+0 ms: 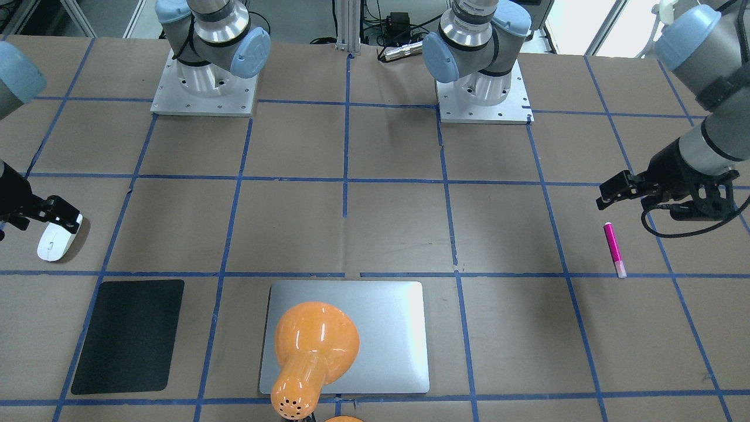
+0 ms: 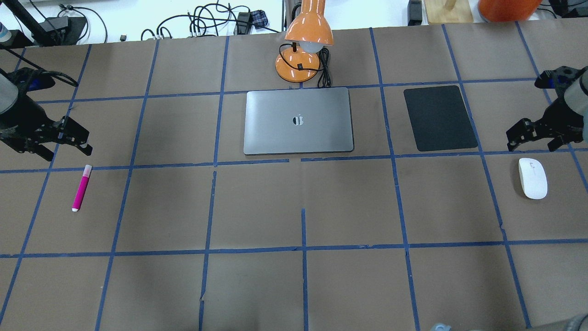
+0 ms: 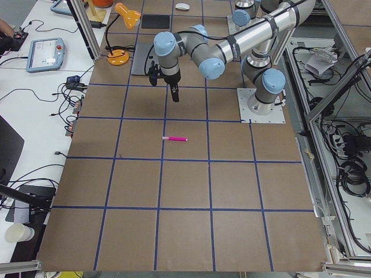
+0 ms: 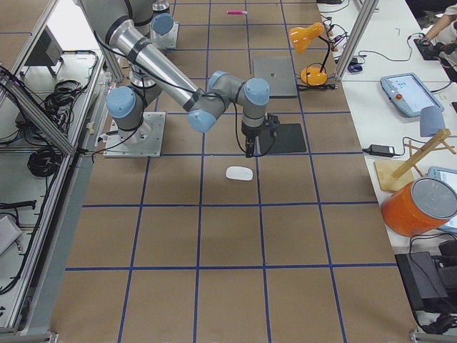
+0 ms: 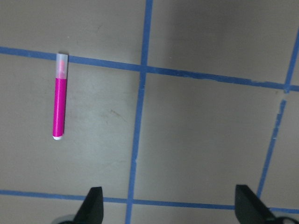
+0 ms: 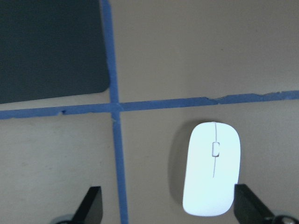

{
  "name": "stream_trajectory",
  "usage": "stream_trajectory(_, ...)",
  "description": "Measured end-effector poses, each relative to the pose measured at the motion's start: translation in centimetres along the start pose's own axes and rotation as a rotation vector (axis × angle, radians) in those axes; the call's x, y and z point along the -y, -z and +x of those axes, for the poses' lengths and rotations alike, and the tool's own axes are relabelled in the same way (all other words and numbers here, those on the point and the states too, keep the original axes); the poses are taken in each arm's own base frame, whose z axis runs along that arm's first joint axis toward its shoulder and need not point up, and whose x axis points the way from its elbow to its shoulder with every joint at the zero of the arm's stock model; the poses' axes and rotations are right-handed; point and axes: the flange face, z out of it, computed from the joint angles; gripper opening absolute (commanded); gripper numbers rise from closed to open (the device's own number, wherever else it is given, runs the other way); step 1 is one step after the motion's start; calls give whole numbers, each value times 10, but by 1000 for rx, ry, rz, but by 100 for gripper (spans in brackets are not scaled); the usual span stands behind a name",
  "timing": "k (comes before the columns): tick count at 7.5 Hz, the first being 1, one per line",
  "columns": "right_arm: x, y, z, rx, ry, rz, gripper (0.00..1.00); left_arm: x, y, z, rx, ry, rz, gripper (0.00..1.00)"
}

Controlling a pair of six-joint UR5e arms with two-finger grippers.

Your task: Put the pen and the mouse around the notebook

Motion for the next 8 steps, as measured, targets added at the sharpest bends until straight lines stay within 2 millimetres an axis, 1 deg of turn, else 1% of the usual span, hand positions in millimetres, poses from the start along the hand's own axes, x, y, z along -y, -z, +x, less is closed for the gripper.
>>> stream_trajectory(1,0,-22,17,-4,-17,-31,100,2,-21,-26,5,-45,16,100)
stream_trajectory(2,-2,-36,26,-24,-23,-67,100,5,-42,-47,26,-69,35,100)
stream_trajectory(3,-3,-46,30,-43,-23,-99,100,8,-64,-60,47,-86,35,100)
stream_trajectory(4,-5,-53,32,-49,-24,-118,100,10,-83,-68,61,-105,32,100)
stream_trajectory(6,-8,-61,30,-46,-35,-128,100,14,-119,-74,67,-122,27,100)
stream_trajectory(8,-5,-76,33,-51,-33,-126,100,17,-142,-77,62,-125,18,100)
